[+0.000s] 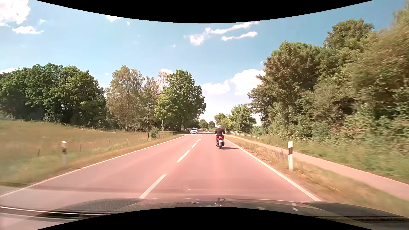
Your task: Follow the waypoints while adhering to traffic rules and regulations
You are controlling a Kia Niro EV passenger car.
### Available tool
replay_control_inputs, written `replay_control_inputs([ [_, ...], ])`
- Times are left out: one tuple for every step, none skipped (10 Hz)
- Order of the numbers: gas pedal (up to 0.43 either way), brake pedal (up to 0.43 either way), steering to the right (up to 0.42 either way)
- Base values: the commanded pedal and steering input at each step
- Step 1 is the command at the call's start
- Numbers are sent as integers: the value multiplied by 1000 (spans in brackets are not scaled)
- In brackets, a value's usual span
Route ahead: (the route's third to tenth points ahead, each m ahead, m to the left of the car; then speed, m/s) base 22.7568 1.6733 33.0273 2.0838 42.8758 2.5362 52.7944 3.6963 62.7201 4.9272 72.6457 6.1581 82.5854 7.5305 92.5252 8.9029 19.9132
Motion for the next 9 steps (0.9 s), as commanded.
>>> replay_control_inputs([
  [189,6,-9],
  [177,12,-9],
  [177,6,-9],
  [177,12,-9],
  [177,6,-9],
  [177,12,-8],
  [177,12,-7],
  [177,6,-7],
  [177,12,-7],
])
